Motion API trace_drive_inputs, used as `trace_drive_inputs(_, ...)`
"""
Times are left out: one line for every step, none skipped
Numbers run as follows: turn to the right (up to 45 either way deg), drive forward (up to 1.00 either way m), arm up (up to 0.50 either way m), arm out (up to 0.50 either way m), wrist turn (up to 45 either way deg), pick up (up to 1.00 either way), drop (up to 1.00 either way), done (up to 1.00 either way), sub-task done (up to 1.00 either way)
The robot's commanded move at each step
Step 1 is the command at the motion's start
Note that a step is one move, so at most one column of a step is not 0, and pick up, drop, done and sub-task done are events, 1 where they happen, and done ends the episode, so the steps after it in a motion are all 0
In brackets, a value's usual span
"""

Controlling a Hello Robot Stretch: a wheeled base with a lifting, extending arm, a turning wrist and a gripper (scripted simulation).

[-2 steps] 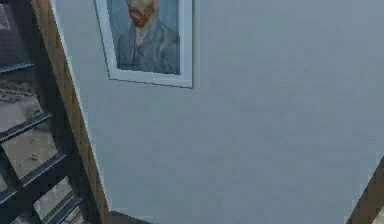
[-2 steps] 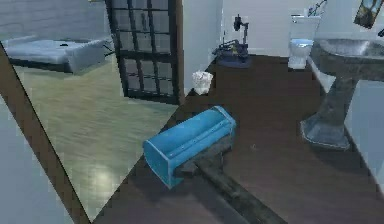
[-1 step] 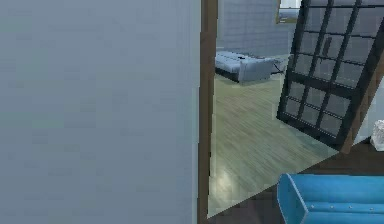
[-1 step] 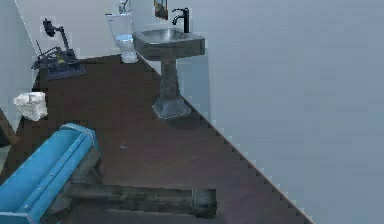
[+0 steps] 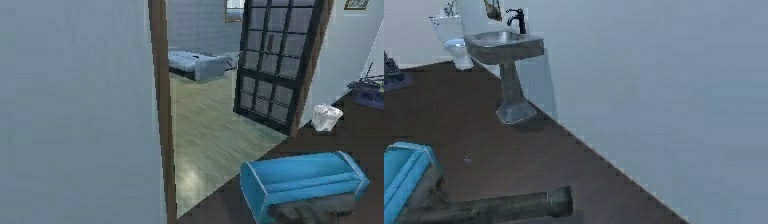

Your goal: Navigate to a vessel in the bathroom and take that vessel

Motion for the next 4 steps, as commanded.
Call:
trace_drive_inputs(0.0,0.40,0.00,0.00,0.0,0.00,0.00,0.00,0.00)
trace_drive_inputs(42.0,0.00,0.00,0.00,0.0,0.00,0.00,0.00,0.00)
trace_drive_inputs(3.0,0.00,0.00,0.00,0.0,0.00,0.00,0.00,0.00)
trace_drive_inputs(0.0,1.00,0.00,0.00,0.0,0.00,0.00,0.00,0.00)
